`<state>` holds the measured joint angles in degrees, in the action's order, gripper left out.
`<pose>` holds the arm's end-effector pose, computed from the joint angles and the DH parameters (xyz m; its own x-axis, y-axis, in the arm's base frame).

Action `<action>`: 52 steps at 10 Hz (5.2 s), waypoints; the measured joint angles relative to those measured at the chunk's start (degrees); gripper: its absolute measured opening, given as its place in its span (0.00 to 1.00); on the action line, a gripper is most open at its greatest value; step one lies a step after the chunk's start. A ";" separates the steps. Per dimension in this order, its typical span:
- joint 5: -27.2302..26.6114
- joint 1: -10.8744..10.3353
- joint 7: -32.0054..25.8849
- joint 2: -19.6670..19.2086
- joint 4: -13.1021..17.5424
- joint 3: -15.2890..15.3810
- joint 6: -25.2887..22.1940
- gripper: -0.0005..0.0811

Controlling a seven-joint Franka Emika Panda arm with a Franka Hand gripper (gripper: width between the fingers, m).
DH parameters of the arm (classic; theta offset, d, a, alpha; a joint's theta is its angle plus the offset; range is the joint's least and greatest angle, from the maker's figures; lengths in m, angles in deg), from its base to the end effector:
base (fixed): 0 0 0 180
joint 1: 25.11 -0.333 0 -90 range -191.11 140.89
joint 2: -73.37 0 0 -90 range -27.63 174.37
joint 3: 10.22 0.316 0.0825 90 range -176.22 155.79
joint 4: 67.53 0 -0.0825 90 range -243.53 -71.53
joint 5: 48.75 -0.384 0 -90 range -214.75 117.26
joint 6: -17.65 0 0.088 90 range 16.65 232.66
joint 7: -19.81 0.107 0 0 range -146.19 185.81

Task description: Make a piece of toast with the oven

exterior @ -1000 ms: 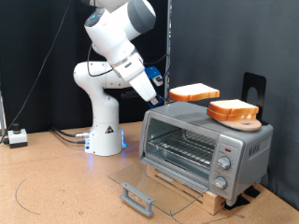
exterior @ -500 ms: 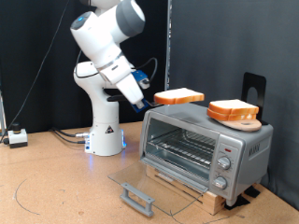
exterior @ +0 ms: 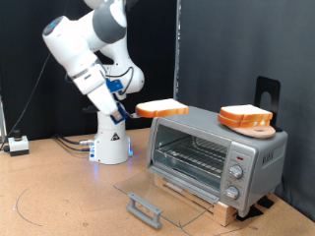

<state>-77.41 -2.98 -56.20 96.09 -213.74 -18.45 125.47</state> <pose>0.3470 -0.1606 0.3946 0.8172 0.4516 0.3581 0.5723 -0.7095 -0.4112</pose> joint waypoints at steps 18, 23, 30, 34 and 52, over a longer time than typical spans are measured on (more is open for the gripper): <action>-0.81 -6.31 -4.29 -10.40 -9.83 11.71 24.37 0.49; -5.85 -10.63 0.39 -8.78 -12.45 17.88 28.61 0.49; 2.03 -10.97 3.66 -5.84 -13.57 23.95 35.99 0.49; 3.22 -10.88 3.49 -2.72 -13.67 24.59 35.44 0.49; 3.79 -11.09 6.20 -1.42 -13.90 27.41 33.97 0.49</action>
<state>-73.61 -14.07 -50.00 94.68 -227.65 8.96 159.44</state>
